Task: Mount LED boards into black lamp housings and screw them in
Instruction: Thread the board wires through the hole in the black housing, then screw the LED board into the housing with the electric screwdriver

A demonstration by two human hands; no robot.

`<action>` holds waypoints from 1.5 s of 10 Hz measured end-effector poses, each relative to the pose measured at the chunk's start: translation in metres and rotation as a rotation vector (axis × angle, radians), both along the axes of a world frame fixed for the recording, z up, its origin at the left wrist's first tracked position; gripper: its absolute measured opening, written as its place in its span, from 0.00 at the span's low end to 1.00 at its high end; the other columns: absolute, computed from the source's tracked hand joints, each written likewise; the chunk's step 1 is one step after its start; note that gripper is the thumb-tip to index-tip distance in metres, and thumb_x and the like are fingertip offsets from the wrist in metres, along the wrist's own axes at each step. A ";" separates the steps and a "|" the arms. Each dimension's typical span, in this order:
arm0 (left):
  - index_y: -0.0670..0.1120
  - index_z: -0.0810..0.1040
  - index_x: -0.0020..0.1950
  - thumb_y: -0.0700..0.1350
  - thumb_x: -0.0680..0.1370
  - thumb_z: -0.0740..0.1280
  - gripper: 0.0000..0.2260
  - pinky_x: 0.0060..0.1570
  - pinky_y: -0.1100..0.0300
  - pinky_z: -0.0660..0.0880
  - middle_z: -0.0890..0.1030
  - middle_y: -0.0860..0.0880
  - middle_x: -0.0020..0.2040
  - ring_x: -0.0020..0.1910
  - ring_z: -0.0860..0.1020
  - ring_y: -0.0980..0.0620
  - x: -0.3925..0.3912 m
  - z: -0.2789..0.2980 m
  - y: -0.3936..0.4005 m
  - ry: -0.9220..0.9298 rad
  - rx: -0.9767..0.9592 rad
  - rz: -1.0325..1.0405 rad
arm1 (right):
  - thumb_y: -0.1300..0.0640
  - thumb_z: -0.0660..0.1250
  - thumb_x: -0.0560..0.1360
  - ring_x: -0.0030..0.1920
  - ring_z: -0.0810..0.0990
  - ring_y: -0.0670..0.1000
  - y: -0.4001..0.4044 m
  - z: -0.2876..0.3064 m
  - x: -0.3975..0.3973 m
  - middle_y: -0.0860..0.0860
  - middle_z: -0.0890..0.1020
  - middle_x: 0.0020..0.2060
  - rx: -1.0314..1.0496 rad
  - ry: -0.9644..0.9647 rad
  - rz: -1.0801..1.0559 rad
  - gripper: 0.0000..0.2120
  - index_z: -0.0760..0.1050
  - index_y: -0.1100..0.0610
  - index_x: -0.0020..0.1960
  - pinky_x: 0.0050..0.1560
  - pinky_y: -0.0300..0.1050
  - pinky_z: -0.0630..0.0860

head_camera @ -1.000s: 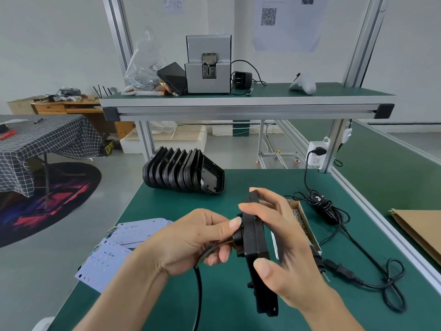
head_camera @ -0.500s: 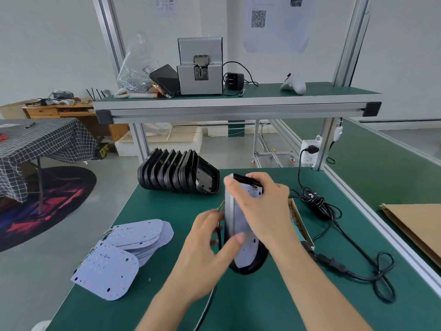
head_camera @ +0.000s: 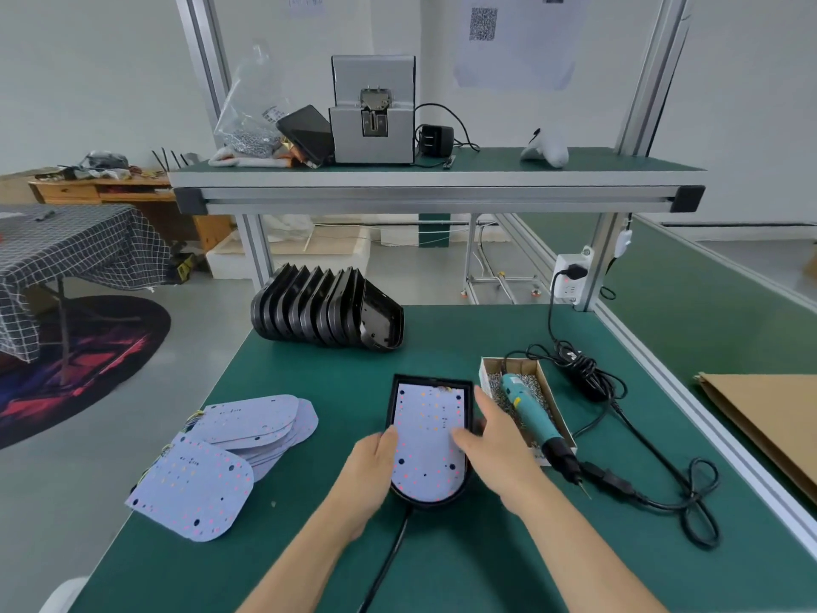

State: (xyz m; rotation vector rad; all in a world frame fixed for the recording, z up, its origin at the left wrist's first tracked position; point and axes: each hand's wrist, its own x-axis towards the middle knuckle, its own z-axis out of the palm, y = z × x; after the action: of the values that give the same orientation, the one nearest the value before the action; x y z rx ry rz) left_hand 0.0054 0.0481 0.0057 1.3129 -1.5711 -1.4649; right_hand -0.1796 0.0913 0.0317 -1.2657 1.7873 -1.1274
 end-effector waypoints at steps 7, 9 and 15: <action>0.46 0.85 0.45 0.44 0.80 0.72 0.06 0.39 0.65 0.78 0.88 0.53 0.41 0.39 0.83 0.55 0.001 -0.010 0.004 -0.122 0.013 0.059 | 0.72 0.68 0.78 0.66 0.77 0.34 0.009 -0.025 0.007 0.31 0.79 0.65 -0.102 -0.162 0.008 0.40 0.66 0.34 0.74 0.64 0.30 0.73; 0.39 0.77 0.39 0.54 0.77 0.71 0.18 0.32 0.61 0.68 0.77 0.51 0.34 0.32 0.71 0.51 -0.001 -0.004 0.003 -0.385 -0.059 0.067 | 0.62 0.71 0.78 0.62 0.79 0.40 0.019 -0.019 0.008 0.37 0.82 0.61 -0.028 0.074 -0.009 0.27 0.72 0.44 0.73 0.62 0.34 0.73; 0.54 0.73 0.49 0.56 0.78 0.70 0.10 0.41 0.66 0.65 0.74 0.57 0.47 0.45 0.74 0.63 -0.033 0.029 0.006 -0.387 -0.544 0.318 | 0.47 0.65 0.79 0.45 0.76 0.55 -0.026 0.036 -0.080 0.49 0.77 0.44 0.563 1.040 -0.028 0.12 0.76 0.53 0.58 0.39 0.45 0.70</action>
State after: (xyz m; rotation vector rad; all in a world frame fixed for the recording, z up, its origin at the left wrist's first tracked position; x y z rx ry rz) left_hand -0.0274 0.0540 0.0350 1.4685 -1.7310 -0.5510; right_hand -0.2595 0.0652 0.0676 -1.5598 2.5741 0.1706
